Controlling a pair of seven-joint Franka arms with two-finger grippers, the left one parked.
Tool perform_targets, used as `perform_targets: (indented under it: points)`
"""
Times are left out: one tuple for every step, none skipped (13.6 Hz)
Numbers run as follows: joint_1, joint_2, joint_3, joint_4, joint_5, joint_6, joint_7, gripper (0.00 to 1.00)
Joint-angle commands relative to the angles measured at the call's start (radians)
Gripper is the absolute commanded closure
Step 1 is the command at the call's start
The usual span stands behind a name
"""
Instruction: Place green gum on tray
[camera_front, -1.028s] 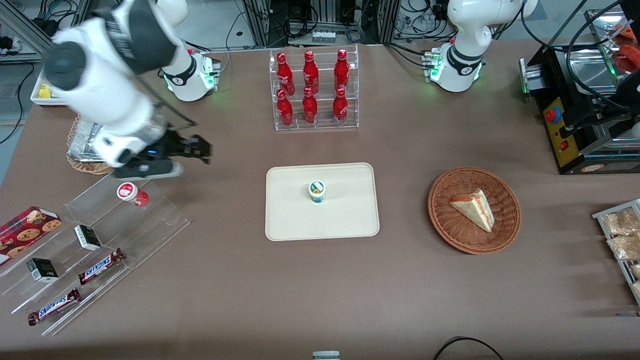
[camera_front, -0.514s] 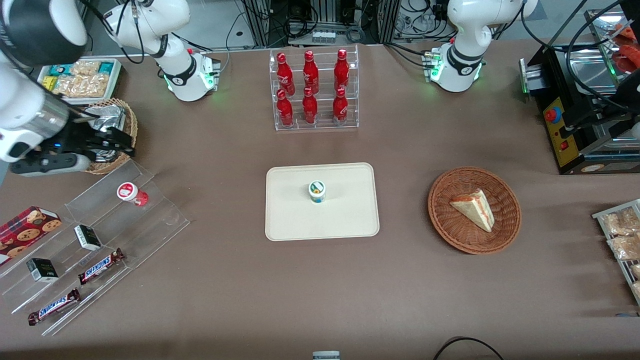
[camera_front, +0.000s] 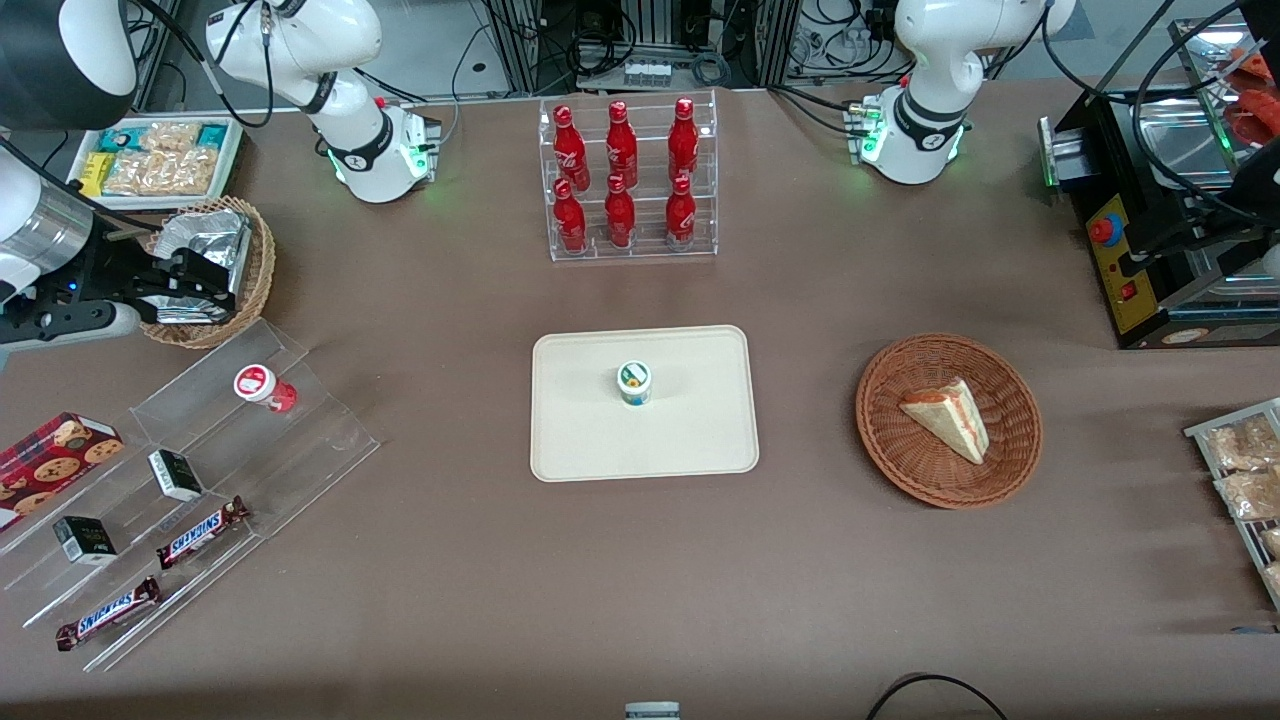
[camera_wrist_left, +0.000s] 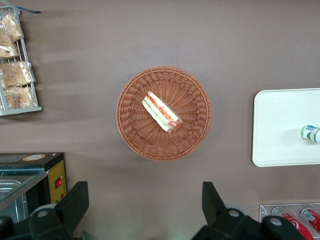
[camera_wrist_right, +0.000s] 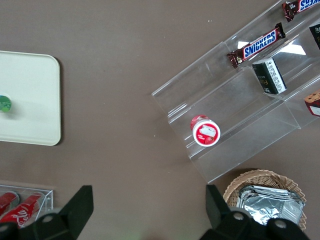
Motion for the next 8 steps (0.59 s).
perform_targets:
  points:
    - [-0.035,0.014,0.026,0.027,-0.004,-0.017,0.001,0.0]
    - [-0.038,0.028,0.026,0.042,-0.004,-0.017,0.0,0.0]
    - [-0.051,0.046,0.029,0.065,-0.003,-0.024,0.0,0.0]
    - [-0.056,0.059,0.029,0.079,-0.003,-0.027,0.0,0.0]
    - [-0.056,0.066,0.029,0.087,-0.003,-0.028,0.0,0.0]
    - [-0.058,0.073,0.029,0.09,-0.003,-0.028,0.0,0.0]
    - [-0.062,0.089,0.028,0.11,-0.003,-0.028,0.0,0.0]
    - [-0.074,0.105,0.029,0.128,-0.004,-0.028,0.0,0.0]
